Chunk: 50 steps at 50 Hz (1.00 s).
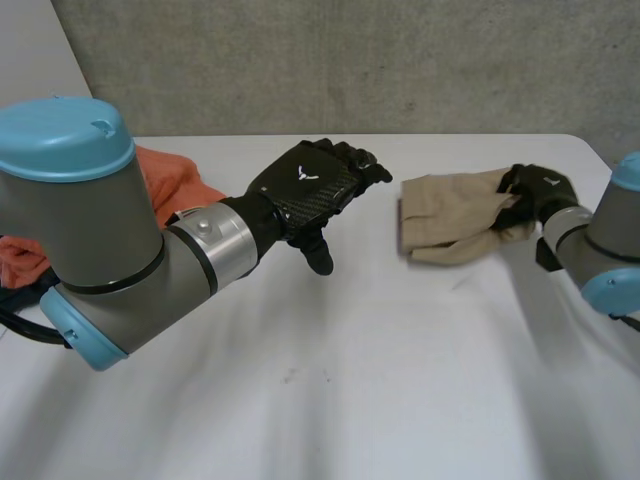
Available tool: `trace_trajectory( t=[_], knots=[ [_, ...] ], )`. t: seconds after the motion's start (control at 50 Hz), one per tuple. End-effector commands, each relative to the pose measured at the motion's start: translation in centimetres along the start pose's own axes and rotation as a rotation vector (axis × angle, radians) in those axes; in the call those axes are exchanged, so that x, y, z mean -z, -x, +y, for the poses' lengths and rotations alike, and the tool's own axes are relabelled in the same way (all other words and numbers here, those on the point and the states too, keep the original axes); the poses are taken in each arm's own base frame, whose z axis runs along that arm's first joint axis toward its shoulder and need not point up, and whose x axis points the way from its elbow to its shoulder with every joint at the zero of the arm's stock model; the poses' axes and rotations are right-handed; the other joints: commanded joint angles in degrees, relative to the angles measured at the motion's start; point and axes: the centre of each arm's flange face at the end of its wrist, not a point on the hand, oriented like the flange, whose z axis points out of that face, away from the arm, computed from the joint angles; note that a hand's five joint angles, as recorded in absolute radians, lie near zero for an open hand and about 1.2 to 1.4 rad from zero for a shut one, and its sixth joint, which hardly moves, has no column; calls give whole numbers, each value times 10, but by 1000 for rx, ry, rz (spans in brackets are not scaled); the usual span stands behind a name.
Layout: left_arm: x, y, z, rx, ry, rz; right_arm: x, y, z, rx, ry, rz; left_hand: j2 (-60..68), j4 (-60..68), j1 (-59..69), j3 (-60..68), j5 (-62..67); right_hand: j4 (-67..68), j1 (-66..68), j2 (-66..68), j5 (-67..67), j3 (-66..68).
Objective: Fold the laundry.
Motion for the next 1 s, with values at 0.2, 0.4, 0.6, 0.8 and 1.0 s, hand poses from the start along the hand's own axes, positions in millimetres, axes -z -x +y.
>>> trace_trajectory(
  t=[0.2,0.4,0.6,0.8,1.0],
  knots=[
    [-5,2,0,33,-20,-6,-53,-127,-16,169,-36,225,0,2,-4,-3,1,154,279,134,237,165],
    [-6,4,4,39,-12,-7,-47,-171,-21,389,-10,368,0,2,-4,-3,1,154,279,134,237,165],
    [-11,5,11,47,2,-6,-52,-194,-34,553,-107,528,0,2,-4,-3,1,-546,-421,-566,-463,-535],
    [-9,5,16,57,18,-9,-51,-193,-14,555,-47,506,0,2,-4,-3,1,-546,-421,-566,-463,-535],
    [-7,5,17,61,28,-10,-26,-196,-35,534,26,539,0,2,-4,-3,1,-546,-421,-566,-463,-535]
  ],
)
